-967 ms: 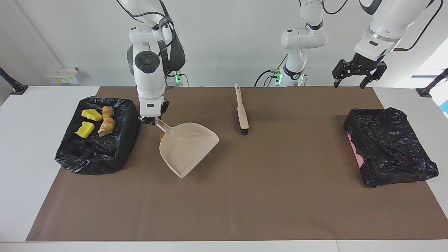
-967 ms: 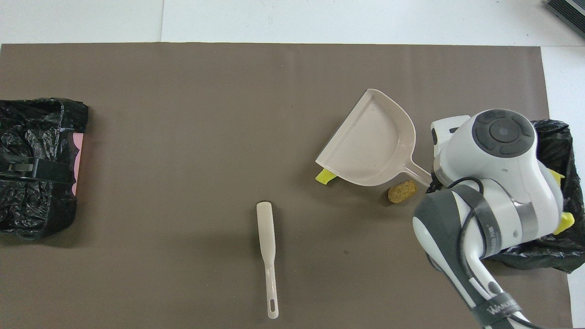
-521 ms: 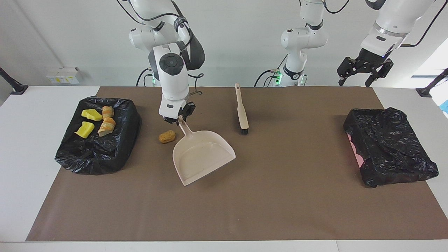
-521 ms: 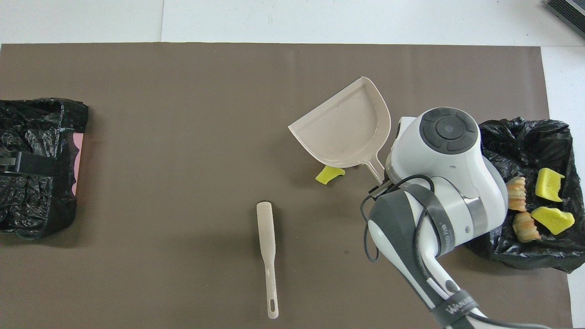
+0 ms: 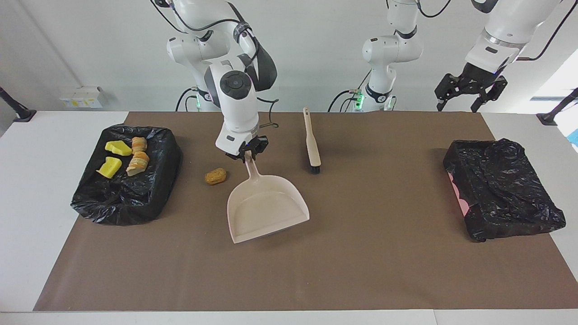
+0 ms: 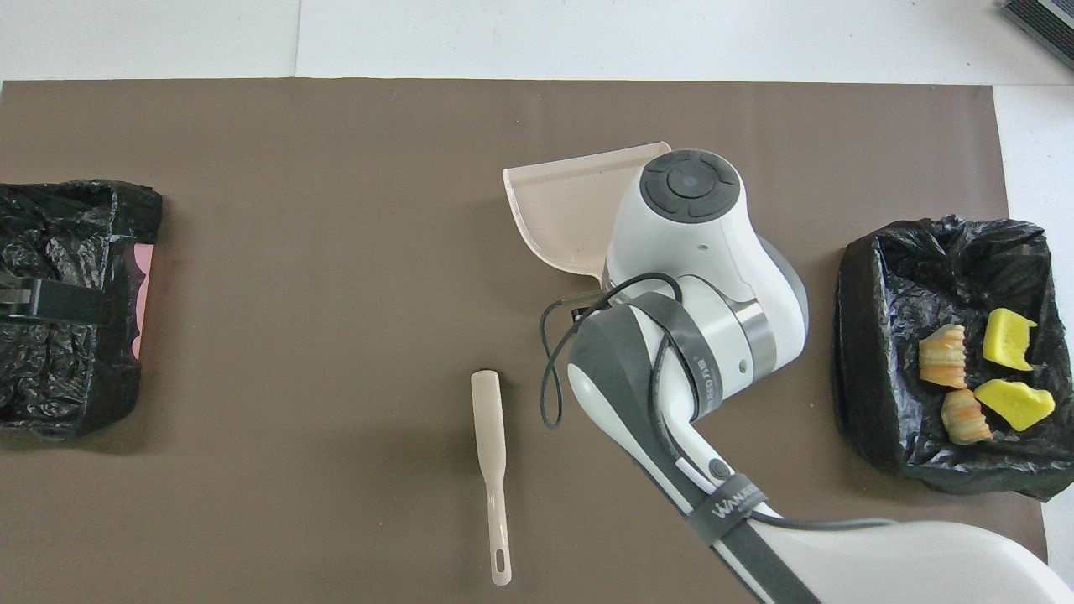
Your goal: Sweep and dump trash in bin
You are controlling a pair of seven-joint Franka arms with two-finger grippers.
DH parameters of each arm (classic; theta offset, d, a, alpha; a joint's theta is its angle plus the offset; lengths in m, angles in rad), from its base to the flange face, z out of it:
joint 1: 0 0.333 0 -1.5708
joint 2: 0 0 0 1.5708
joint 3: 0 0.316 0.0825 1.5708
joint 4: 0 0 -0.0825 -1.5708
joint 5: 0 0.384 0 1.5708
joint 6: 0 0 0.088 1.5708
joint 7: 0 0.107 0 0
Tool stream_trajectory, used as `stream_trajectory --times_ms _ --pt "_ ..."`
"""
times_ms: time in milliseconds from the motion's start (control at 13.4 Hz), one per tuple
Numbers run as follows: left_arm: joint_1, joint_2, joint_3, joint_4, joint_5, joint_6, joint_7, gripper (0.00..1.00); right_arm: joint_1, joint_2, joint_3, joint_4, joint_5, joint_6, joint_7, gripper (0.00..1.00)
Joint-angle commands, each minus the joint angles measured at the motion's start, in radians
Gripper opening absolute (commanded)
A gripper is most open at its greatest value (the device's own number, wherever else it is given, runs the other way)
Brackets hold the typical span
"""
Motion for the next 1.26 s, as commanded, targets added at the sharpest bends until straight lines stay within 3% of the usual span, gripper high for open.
stream_trajectory --times_ms 0,372,892,967,1041,1190 --pt "-0.007 -0.009 0.006 -0.008 -0.002 -0.008 -0.01 1.0 0.037 0.169 -0.001 0.244 0.044 -0.08 0.099 0.0" --pt "-0.007 -0.009 0.006 -0.01 -0.002 -0.009 -0.01 1.0 0.077 0.253 0.007 0.351 0.121 -0.051 0.193 0.0" --pt "0.024 -0.009 0.007 -0.016 -0.005 0.043 -0.005 1.0 0.116 0.321 0.005 0.303 0.147 0.104 0.244 0.0" --pt "0.033 -0.007 0.007 -0.016 -0.005 0.056 -0.004 1.0 0.113 0.315 0.005 0.293 0.15 0.118 0.264 0.32" --pt "0.047 -0.004 0.006 -0.016 -0.006 0.07 -0.001 1.0 0.118 0.313 0.005 0.292 0.138 0.133 0.278 0.99" --pt "0.039 -0.004 0.006 -0.016 -0.006 0.072 -0.004 1.0 0.113 0.295 0.007 0.289 0.142 0.13 0.272 1.0"
